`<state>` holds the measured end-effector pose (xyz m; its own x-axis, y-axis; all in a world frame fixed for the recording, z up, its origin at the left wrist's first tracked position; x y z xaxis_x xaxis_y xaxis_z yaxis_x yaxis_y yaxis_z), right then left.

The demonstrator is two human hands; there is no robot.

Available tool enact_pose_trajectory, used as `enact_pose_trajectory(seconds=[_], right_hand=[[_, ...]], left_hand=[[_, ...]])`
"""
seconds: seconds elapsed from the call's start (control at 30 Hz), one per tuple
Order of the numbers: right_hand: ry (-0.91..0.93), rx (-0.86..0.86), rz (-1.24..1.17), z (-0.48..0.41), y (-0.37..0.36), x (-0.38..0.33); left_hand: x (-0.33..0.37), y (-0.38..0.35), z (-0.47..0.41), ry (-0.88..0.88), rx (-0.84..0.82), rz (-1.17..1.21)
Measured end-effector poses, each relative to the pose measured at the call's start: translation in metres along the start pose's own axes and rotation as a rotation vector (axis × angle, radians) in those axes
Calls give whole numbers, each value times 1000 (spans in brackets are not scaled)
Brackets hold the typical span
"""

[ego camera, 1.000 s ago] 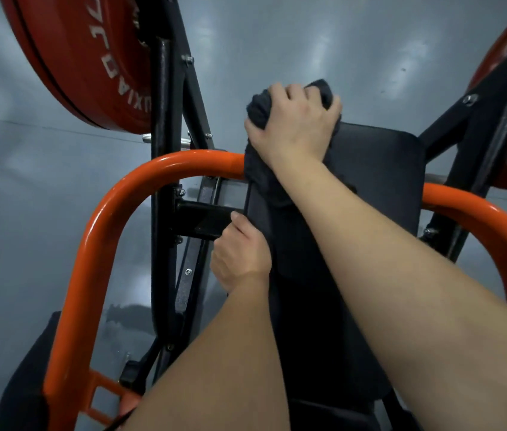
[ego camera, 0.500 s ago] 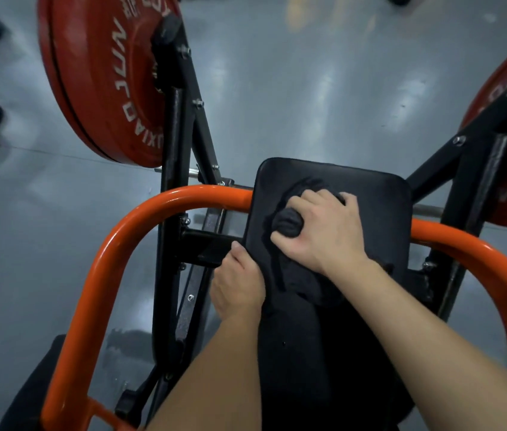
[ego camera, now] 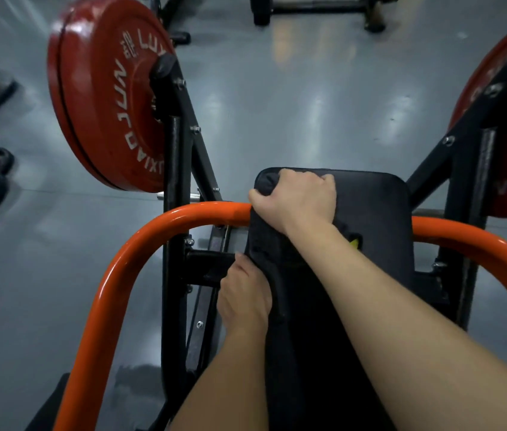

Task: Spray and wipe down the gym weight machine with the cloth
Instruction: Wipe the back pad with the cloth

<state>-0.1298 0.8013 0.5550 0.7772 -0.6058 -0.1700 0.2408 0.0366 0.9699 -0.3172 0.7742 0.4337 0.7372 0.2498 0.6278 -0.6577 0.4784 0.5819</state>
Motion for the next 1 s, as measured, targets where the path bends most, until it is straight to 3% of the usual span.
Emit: enact_pose_trajectory(seconds=[0.17,0.4,0.57,0.7,0.77,0.83,0.9,1.0], right_hand=[[-11,-124,-41,8,-3,5],[-87,-132,-182,78,-33,29],[4,-54,-220,121,-61,32],[7,-165,-230,131,-80,44],[7,-256,-210,128,-82,46],[19,-303,-209,129,-83,46],[28,-279,-200,136,-84,46],[22,-187,-204,162,-88,47]], left_hand=[[5,4,4,-27,-7,-48],[-3,2,20,-238,-332,-485],[-32,2,37,-251,-457,-470],[-17,2,44,-338,-548,-579],[-25,-10,56,-314,-674,-822],[-40,-14,63,-271,-680,-1022],[-48,-18,61,-236,-670,-935],[-73,-23,54,-38,-767,-808]])
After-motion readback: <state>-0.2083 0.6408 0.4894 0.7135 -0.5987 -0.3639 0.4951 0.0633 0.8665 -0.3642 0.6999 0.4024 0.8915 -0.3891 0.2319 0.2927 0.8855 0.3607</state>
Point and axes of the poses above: each hand's wrist, its own z-axis away from the middle knuckle, its own y-axis out of the back of the hand, x = y × z, the point moved 10 cm from there along -z, towards the middle knuckle, and after that the axes turned 12 degrees about -x, right-handed, at the moved point
